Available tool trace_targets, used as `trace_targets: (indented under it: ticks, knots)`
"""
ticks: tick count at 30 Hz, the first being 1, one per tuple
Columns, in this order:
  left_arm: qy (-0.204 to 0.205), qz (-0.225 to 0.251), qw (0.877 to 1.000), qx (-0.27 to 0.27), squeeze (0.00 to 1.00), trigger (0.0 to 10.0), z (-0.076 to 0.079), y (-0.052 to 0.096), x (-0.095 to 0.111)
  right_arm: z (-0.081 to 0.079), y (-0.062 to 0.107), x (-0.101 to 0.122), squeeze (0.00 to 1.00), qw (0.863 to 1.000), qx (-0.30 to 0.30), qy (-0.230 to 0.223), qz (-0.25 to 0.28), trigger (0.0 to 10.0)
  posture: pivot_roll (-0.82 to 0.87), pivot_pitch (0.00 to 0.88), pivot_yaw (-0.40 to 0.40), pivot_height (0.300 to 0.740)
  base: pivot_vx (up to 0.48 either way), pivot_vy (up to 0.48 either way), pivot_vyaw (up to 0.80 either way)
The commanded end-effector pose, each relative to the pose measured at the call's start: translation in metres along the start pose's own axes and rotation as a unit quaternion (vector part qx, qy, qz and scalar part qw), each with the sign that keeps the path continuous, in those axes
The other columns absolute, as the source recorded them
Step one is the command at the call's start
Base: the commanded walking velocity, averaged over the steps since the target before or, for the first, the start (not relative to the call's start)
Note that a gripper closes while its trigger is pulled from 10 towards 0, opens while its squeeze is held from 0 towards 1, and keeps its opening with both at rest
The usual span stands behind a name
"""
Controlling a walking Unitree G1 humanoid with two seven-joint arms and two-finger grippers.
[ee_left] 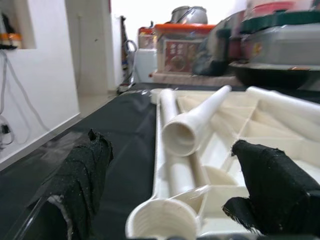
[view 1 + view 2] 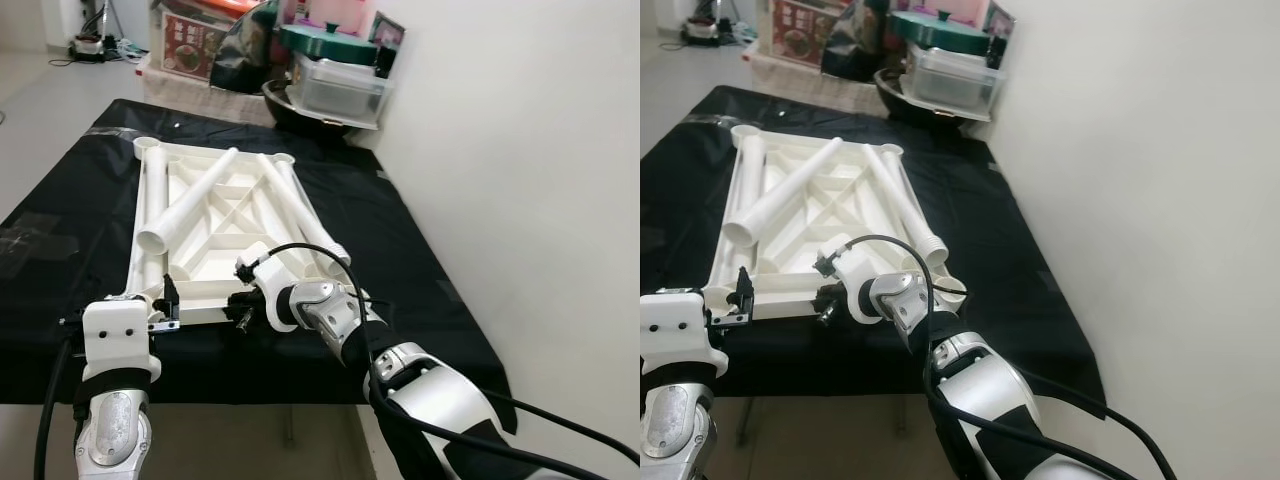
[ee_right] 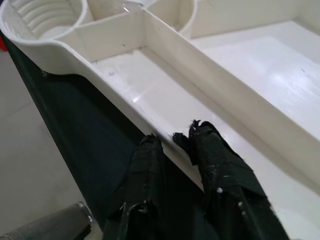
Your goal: Building children table
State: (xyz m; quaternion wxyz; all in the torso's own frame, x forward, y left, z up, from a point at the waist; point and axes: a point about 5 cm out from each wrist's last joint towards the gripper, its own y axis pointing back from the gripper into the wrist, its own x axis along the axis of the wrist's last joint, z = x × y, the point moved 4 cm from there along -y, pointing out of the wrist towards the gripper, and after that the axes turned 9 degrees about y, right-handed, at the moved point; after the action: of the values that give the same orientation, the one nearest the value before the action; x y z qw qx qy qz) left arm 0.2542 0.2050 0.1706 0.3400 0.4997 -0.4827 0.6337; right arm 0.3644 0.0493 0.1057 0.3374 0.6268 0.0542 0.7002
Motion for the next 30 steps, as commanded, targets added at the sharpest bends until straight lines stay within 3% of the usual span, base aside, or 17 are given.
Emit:
trace_targets:
  ticks: [1, 4, 7, 8, 16, 17, 20, 21, 27, 28, 30]
  knots:
    - [0.007, 0.003, 1.000, -0.012, 0.00, 10.0, 0.006, 0.000, -0.001, 0.002, 0.005, -0.024, 1.00, 0.999, 0.005, -0.019, -0.037, 10.0, 0.26, 0.000, -0.252, 0.740, 0.000, 0.000, 0.00]
    - [0.007, 0.003, 1.000, -0.013, 0.00, 10.0, 0.007, -0.001, -0.001, 0.021, 0.021, -0.024, 1.00, 0.999, 0.005, -0.011, -0.036, 10.0, 0.26, 0.000, -0.249, 0.740, 0.000, 0.000, 0.00]
    - [0.006, 0.003, 1.000, -0.014, 0.00, 10.0, 0.007, -0.001, -0.002, 0.027, 0.027, -0.024, 1.00, 0.999, 0.007, -0.004, -0.036, 10.0, 0.26, 0.000, -0.249, 0.740, 0.000, 0.000, 0.00]
    - [0.006, 0.003, 1.000, -0.016, 0.00, 10.0, 0.007, -0.001, -0.002, 0.040, 0.043, -0.030, 1.00, 0.998, 0.022, 0.032, -0.053, 10.0, 0.26, 0.000, -0.248, 0.740, 0.000, 0.000, 0.00]
    - [0.004, 0.002, 1.000, -0.018, 0.00, 10.0, 0.008, -0.001, -0.002, 0.054, 0.064, -0.048, 1.00, 0.992, 0.032, 0.065, -0.101, 10.0, 0.26, 0.000, -0.246, 0.740, 0.000, 0.000, 0.00]
    - [0.004, 0.002, 1.000, -0.019, 0.00, 10.0, 0.008, -0.001, -0.002, 0.061, 0.070, -0.057, 0.26, 0.989, 0.010, 0.068, -0.127, 10.0, 0.26, 0.000, -0.246, 0.740, 0.000, 0.000, 0.00]
    - [0.004, 0.002, 1.000, -0.019, 0.00, 10.0, 0.008, -0.001, -0.002, 0.063, 0.071, -0.060, 0.26, 0.989, 0.003, 0.065, -0.133, 10.0, 0.26, 0.000, -0.246, 0.740, 0.000, 0.000, 0.00]
    - [0.004, 0.002, 1.000, -0.019, 0.00, 10.0, 0.008, -0.001, -0.003, 0.063, 0.072, -0.063, 0.00, 0.988, -0.001, 0.063, -0.140, 10.0, 0.26, 0.000, -0.246, 0.740, 0.000, 0.000, 0.00]
    - [0.002, 0.002, 1.000, -0.021, 0.00, 10.0, 0.008, -0.003, -0.003, 0.049, 0.065, -0.078, 0.00, 0.985, 0.017, 0.049, -0.167, 10.0, 0.26, 0.000, -0.237, 0.740, 0.000, 0.000, 0.00]
    - [0.002, 0.003, 1.000, -0.023, 0.00, 10.0, 0.009, -0.003, -0.003, 0.042, 0.060, -0.083, 0.00, 0.982, 0.027, 0.062, -0.178, 2.4, 0.27, 0.000, -0.243, 0.740, 0.000, 0.000, 0.00]
    - [0.001, 0.003, 1.000, -0.024, 0.00, 10.0, 0.010, -0.004, -0.003, 0.038, 0.057, -0.085, 0.00, 0.980, 0.033, 0.072, -0.184, 2.4, 0.27, 0.000, -0.246, 0.740, 0.000, 0.000, 0.00]
